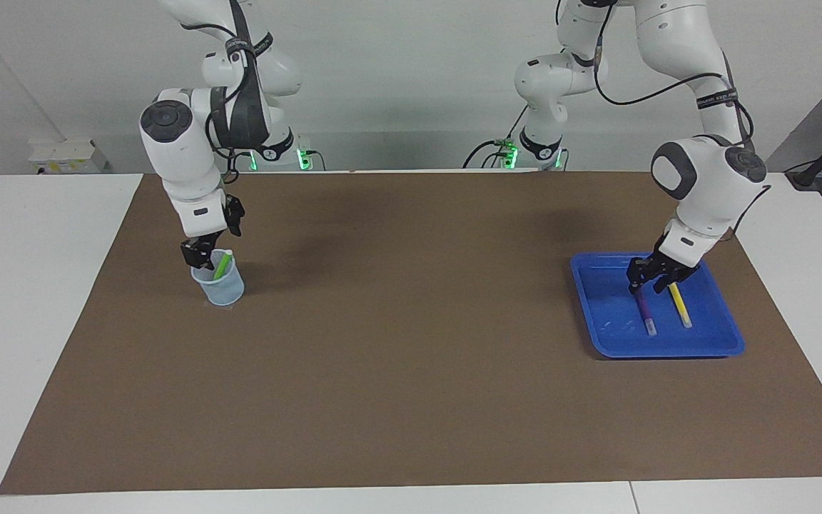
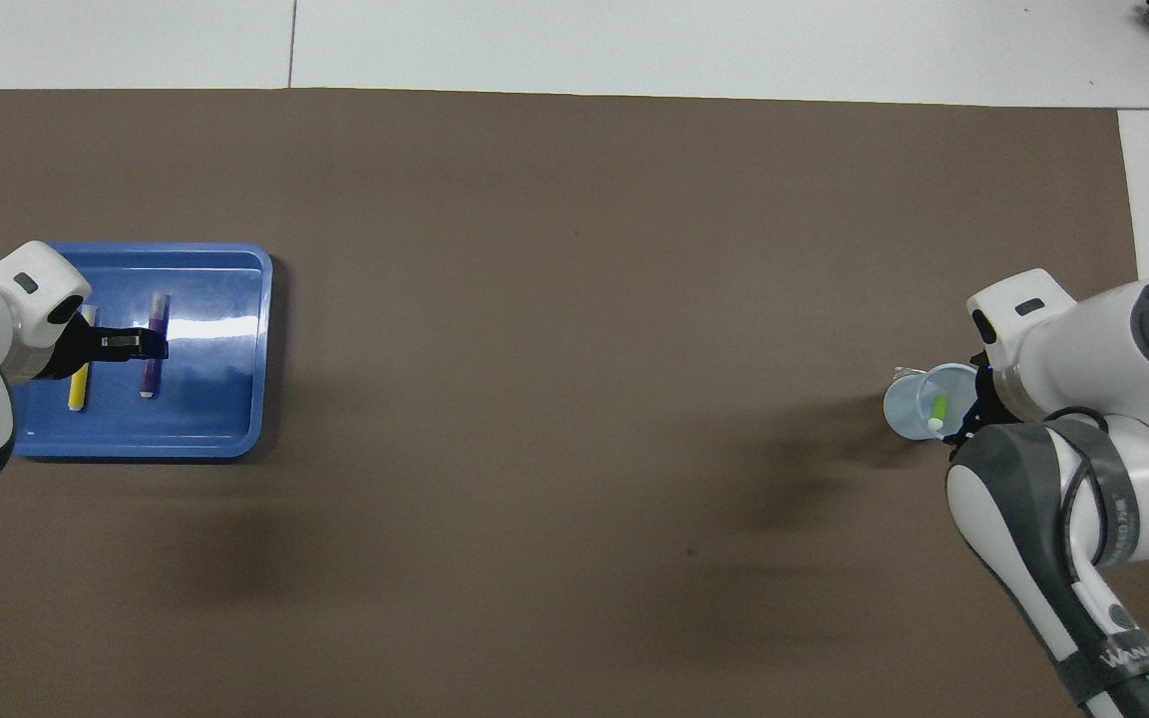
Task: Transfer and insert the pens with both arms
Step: 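Insert the green pen into the cup while the left gripper reaches purple pen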
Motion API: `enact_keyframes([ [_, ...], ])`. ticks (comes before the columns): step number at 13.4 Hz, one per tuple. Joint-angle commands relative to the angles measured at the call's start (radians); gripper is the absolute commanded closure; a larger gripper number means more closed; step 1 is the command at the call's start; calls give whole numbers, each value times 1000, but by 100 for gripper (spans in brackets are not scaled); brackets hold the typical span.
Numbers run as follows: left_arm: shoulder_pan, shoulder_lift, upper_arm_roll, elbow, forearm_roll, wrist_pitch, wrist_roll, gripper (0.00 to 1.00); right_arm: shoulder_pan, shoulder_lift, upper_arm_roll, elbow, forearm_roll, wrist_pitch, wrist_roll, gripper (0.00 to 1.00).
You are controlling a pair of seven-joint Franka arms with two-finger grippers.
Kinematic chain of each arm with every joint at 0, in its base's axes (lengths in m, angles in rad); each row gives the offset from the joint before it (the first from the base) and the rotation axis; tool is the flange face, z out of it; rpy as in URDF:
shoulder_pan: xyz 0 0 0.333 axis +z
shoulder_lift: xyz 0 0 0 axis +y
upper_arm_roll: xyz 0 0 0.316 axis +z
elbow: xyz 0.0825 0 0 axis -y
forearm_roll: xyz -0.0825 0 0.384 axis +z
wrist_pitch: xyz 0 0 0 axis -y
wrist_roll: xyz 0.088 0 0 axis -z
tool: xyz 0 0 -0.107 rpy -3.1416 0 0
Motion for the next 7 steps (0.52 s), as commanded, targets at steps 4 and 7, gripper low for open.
enact_keyframes([
  [4, 19, 110, -4, 79, 20, 65, 29, 36, 129, -13, 5, 75, 157, -86, 205, 0],
  [7, 19, 137, -4, 81, 20, 101, 28, 36, 209, -16, 5, 78, 308, -95, 490, 0],
])
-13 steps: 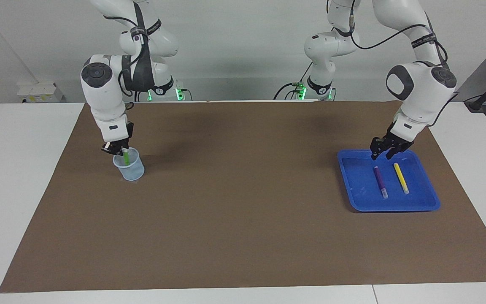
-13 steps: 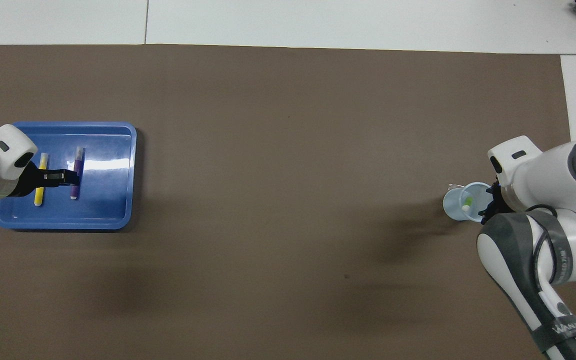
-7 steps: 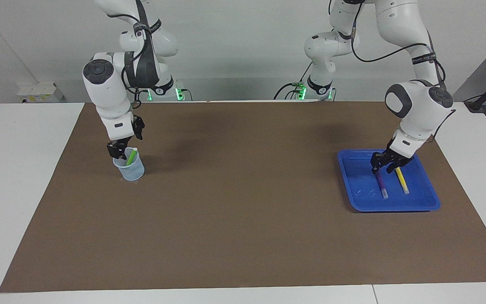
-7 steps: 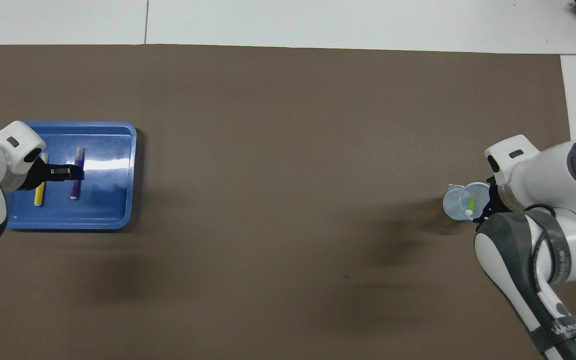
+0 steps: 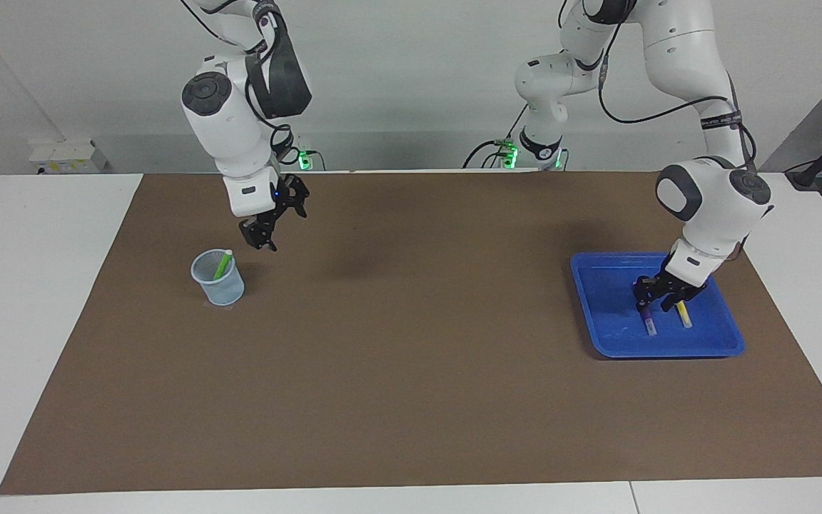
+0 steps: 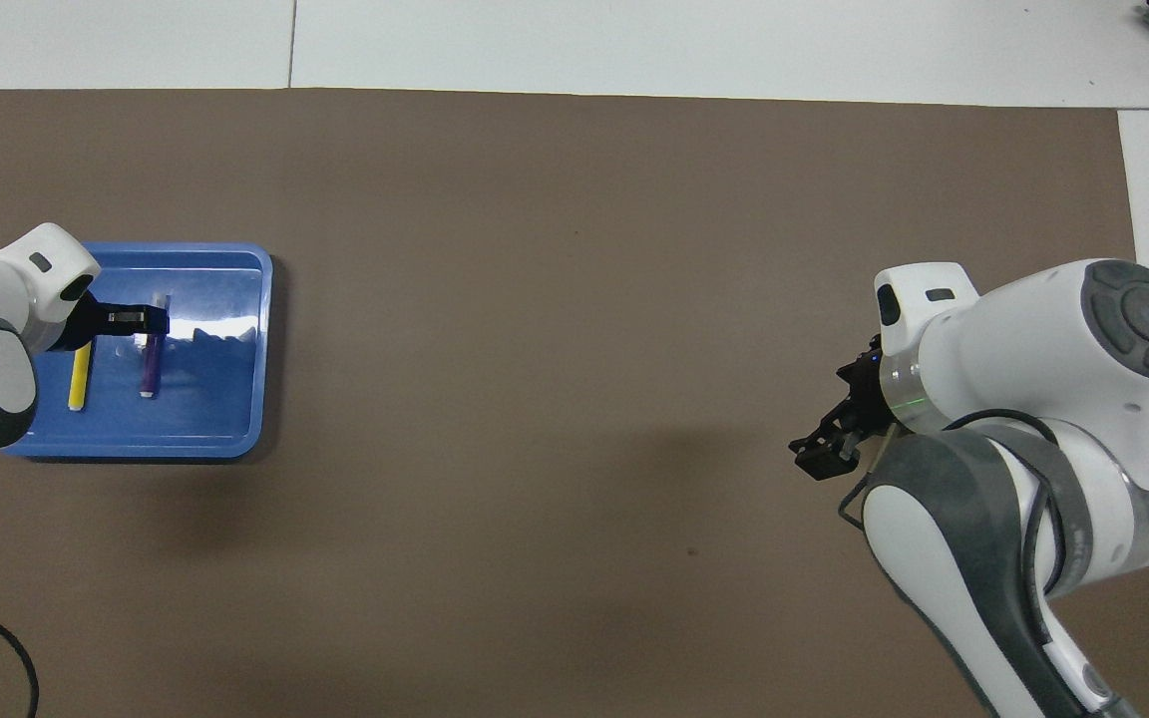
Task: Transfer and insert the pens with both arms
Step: 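Grasp the purple pen with the left gripper while the right gripper returns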
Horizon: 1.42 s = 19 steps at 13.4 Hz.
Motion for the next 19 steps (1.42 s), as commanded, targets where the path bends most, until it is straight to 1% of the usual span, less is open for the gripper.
enact_keyframes([
  [1, 7, 40, -5, 24, 20, 38, 7, 36, 74, -7, -1, 18, 80, -16, 254, 0],
  [3, 7, 57, -5, 22, 20, 67, 7, 36, 149, -2, -1, 34, 121, 7, 458, 0],
  [5, 7, 62, -4, 22, 22, 69, 7, 36, 209, -1, -1, 34, 183, 57, 650, 0],
  [6, 7, 65, -5, 21, 22, 72, 7, 38, 232, -1, -1, 32, 210, 85, 736, 0],
  [7, 5, 69, -5, 21, 20, 86, 7, 46, 249, 1, -1, 32, 229, 105, 799, 0],
  [8, 2, 71, -5, 19, 20, 95, 5, 47, 261, 2, -1, 32, 255, 125, 853, 0],
  [9, 1, 82, -5, 19, 20, 101, 5, 56, 280, 4, -1, 31, 282, 145, 897, 0],
  [11, -3, 85, -5, 19, 20, 109, 4, 84, 309, 13, -1, 26, 327, 207, 983, 0],
  [12, -4, 85, -5, 18, 20, 109, 2, 100, 330, 21, -1, 26, 371, 249, 1044, 0],
  [13, -6, 83, -5, 15, 20, 110, -1, 100, 353, 33, -1, 26, 422, 310, 1122, 0],
  [14, -7, 83, -5, 13, 20, 110, -2, 100, 381, 44, -1, 26, 437, 365, 1179, 0],
  [15, -4, 83, -5, 13, 20, 109, -4, 100, 399, 55, -1, 26, 441, 410, 1224, 0],
  [18, -1, 82, -5, 21, 19, 84, -6, 100, 461, 79, -1, 28, 528, 534, 1339, 0],
  [19, -1, 82, -5, 25, 19, 63, -6, 100, 473, 87, -1, 28, 528, 560, 1368, 0],
])
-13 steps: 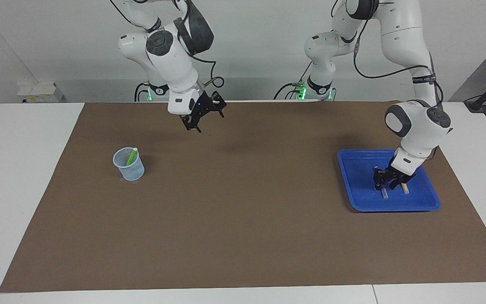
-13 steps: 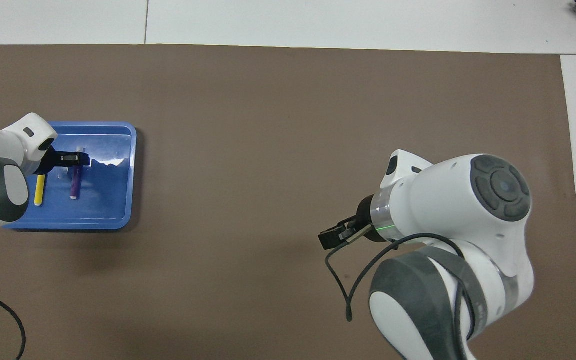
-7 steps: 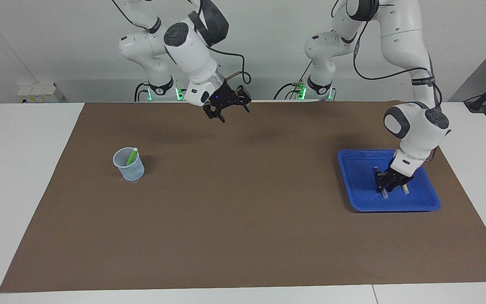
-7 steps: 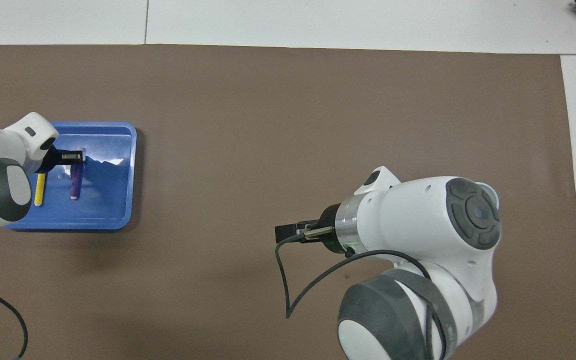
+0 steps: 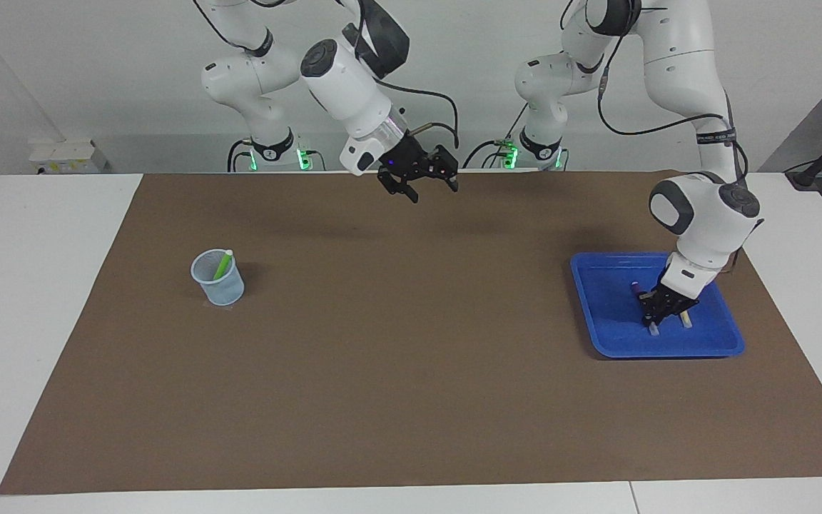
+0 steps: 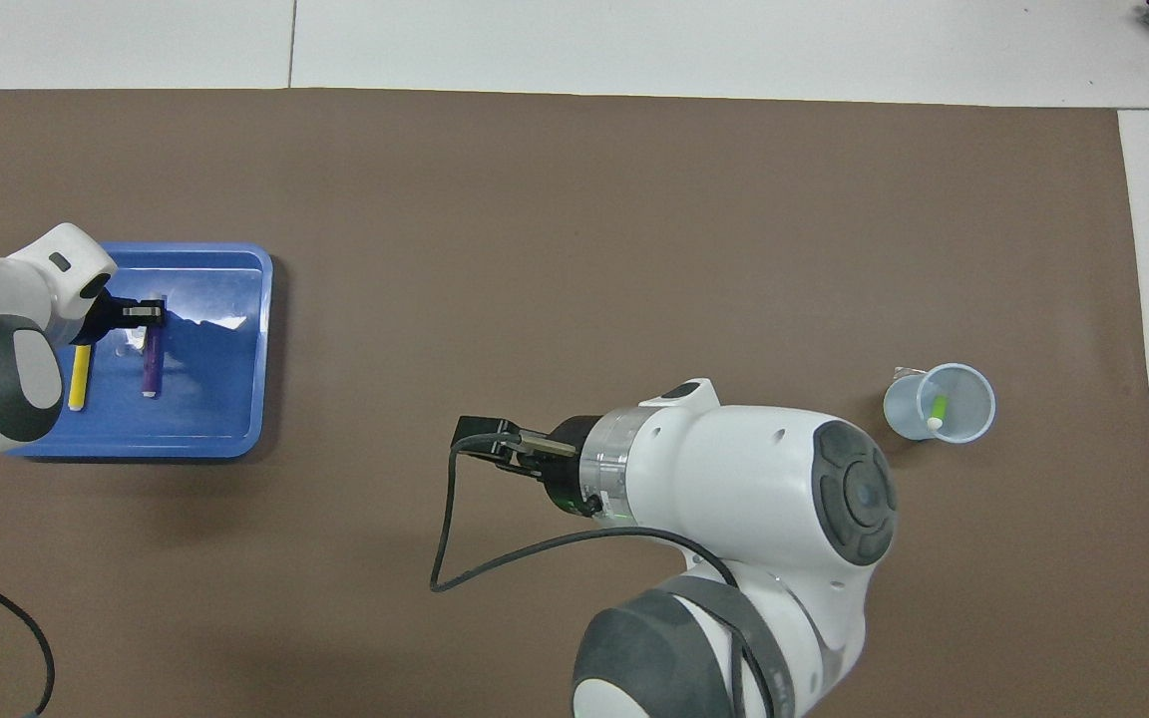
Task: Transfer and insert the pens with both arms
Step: 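Grasp the purple pen with the left gripper while the right gripper returns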
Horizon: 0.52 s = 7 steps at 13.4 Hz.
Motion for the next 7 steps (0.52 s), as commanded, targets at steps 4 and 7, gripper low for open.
enact_keyframes([
  [4, -5, 10, -3, 98, 16, -200, -36, 100, 47, 28, -4, 7, 70, 101, 126, 0],
  [7, -11, -21, -3, 106, 16, -266, -80, 100, 96, 51, -4, 7, 147, 202, 124, 0],
])
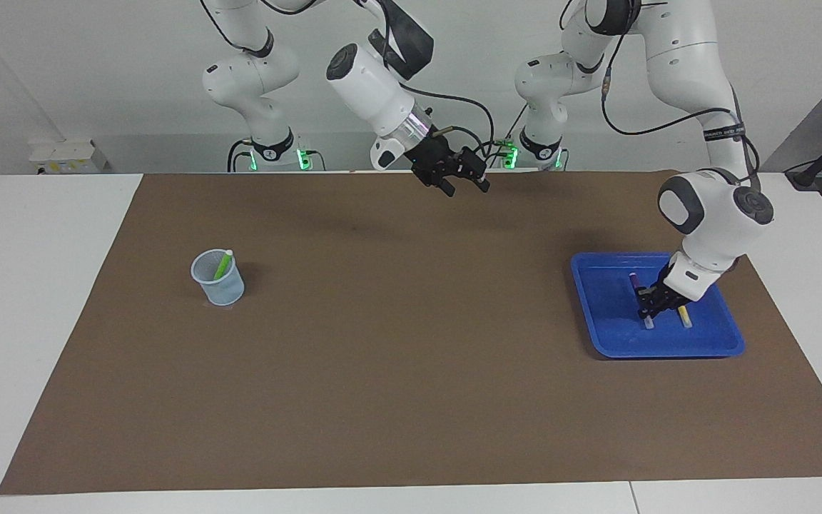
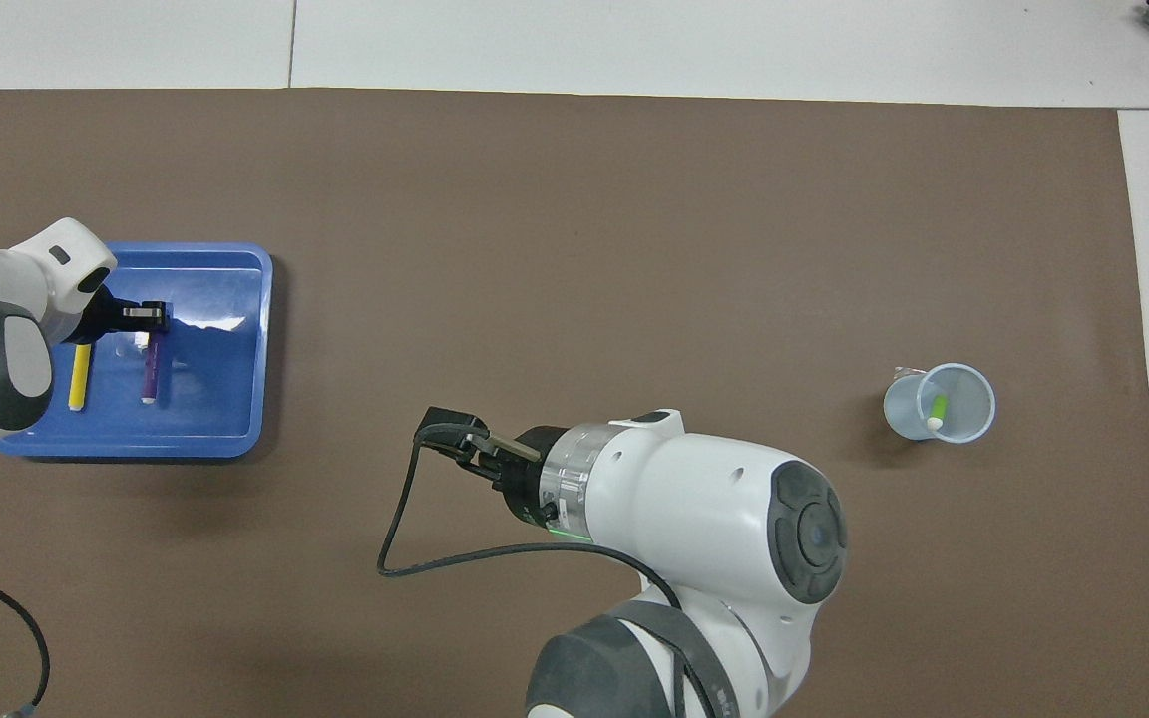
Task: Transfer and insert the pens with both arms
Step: 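Grasp the purple pen with the left gripper while the right gripper returns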
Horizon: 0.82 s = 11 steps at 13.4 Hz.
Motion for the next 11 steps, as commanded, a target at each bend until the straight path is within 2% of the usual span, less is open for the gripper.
enact_keyframes([
  [1, -9, -31, 3, 15, 16, -75, -56, 100, 46, 27, -4, 8, 35, 66, 9, 0],
  [6, -38, -122, -8, 18, 2, -229, -242, 100, 66, 30, -4, 7, 35, 74, 14, 0],
  [11, -55, -200, -11, 7, -199, -344, -524, 100, 66, 30, -4, 8, 35, 74, 14, 0],
])
